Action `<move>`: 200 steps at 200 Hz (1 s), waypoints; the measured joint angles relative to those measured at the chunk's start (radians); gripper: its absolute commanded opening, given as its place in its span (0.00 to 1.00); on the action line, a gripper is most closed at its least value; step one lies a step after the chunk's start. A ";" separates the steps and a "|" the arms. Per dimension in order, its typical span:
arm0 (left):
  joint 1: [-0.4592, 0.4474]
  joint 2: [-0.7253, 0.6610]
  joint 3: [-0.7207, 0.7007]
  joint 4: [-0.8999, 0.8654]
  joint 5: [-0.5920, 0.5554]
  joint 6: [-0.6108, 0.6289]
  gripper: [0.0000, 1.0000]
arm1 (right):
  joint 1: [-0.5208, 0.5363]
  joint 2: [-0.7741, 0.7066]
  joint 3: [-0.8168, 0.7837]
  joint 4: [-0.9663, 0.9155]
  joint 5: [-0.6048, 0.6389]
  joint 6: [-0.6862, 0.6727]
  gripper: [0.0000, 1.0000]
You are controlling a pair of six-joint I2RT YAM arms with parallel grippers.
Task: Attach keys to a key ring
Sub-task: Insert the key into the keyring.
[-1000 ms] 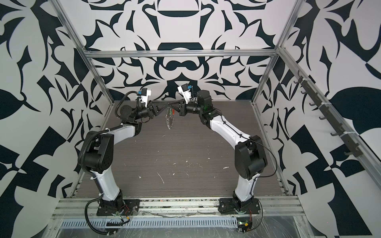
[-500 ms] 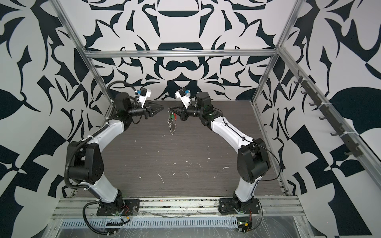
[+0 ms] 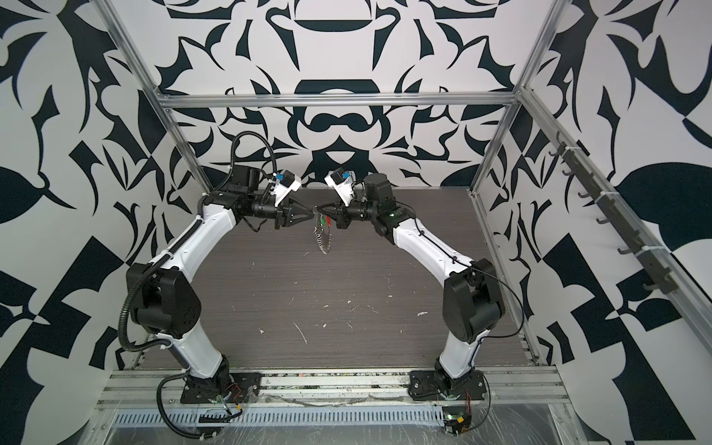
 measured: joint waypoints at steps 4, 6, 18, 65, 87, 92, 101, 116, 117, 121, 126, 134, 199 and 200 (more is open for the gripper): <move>-0.001 0.000 0.000 -0.002 0.000 0.000 0.29 | 0.001 0.000 0.000 0.000 0.000 -0.001 0.00; -0.002 0.000 0.000 -0.003 0.000 0.000 0.29 | 0.002 0.000 0.000 -0.001 0.000 -0.002 0.00; -0.005 0.003 0.000 -0.006 0.001 0.001 0.29 | 0.008 0.000 0.000 -0.003 0.000 -0.006 0.00; -0.006 0.009 0.005 -0.045 -0.004 0.026 0.29 | 0.017 0.000 0.000 -0.017 0.005 -0.019 0.00; 0.004 0.009 0.011 -0.064 -0.008 0.047 0.29 | 0.018 0.000 0.000 -0.018 0.007 -0.023 0.00; 0.006 0.009 0.011 -0.067 -0.008 0.050 0.29 | 0.018 0.000 0.000 -0.018 0.007 -0.023 0.00; 0.010 0.009 0.011 -0.072 -0.008 0.053 0.29 | 0.018 0.000 0.000 -0.018 0.007 -0.023 0.00; 0.019 0.009 0.011 -0.075 -0.008 0.058 0.33 | 0.018 0.000 0.000 -0.018 0.008 -0.023 0.00; 0.020 0.009 0.011 -0.076 -0.009 0.058 0.33 | 0.018 0.000 0.000 -0.018 0.007 -0.023 0.00; 0.023 0.009 0.011 -0.075 -0.010 0.063 0.35 | 0.018 0.000 0.000 -0.018 0.007 -0.023 0.00; 0.025 0.009 0.011 -0.075 -0.010 0.063 0.40 | 0.018 0.000 0.000 -0.018 0.007 -0.023 0.00; 0.028 0.008 0.011 -0.074 -0.013 0.069 0.45 | 0.018 0.000 0.000 -0.018 0.007 -0.023 0.00; 0.033 -0.003 0.011 -0.021 -0.018 0.039 0.43 | 0.033 0.000 0.000 -0.018 0.006 -0.023 0.00; 0.033 -0.003 0.011 -0.019 -0.018 0.036 0.43 | 0.033 0.000 0.000 -0.018 0.006 -0.023 0.00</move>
